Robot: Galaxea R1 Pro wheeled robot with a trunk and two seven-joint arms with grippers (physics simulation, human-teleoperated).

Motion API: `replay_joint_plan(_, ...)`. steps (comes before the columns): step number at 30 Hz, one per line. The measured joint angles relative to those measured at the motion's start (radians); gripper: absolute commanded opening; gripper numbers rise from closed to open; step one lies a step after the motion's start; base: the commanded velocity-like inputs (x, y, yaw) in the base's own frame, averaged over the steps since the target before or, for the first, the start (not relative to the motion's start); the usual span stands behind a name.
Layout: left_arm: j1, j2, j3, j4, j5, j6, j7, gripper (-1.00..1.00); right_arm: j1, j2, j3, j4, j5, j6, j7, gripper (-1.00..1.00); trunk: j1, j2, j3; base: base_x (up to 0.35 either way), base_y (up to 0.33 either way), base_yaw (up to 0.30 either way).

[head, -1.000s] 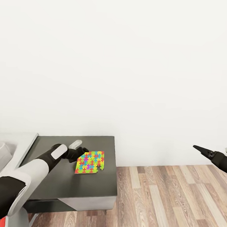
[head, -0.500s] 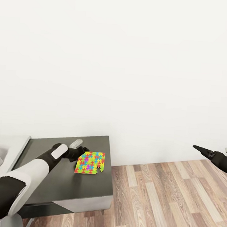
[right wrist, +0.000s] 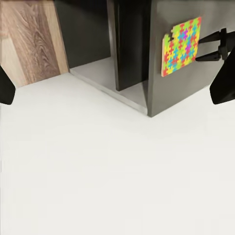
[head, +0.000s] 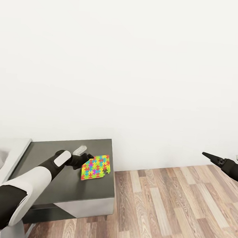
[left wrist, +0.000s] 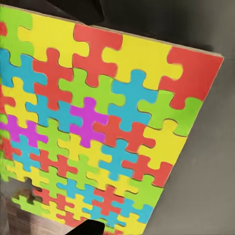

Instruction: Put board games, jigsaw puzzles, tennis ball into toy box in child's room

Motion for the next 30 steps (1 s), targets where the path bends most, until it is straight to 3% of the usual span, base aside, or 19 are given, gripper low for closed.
replay_joint_plan(21, 0.0, 0.0, -0.001, -0.001, 0.0, -0.002, 0.0, 1.0, 0.0, 0.003, 0.001, 0.0, 0.0, 0.0, 0.0, 1.0, 0.0, 0.0, 0.0, -0.026, -0.035, -0.002)
replay_joint_plan(30, 0.0, 0.0, -0.002, -0.001, 0.0, -0.015, 0.0, 1.0, 0.0, 0.003, 0.001, 0.0, 0.0, 0.0, 0.0, 1.0, 0.0, 0.0, 0.0, -0.001, -0.154, -0.151)
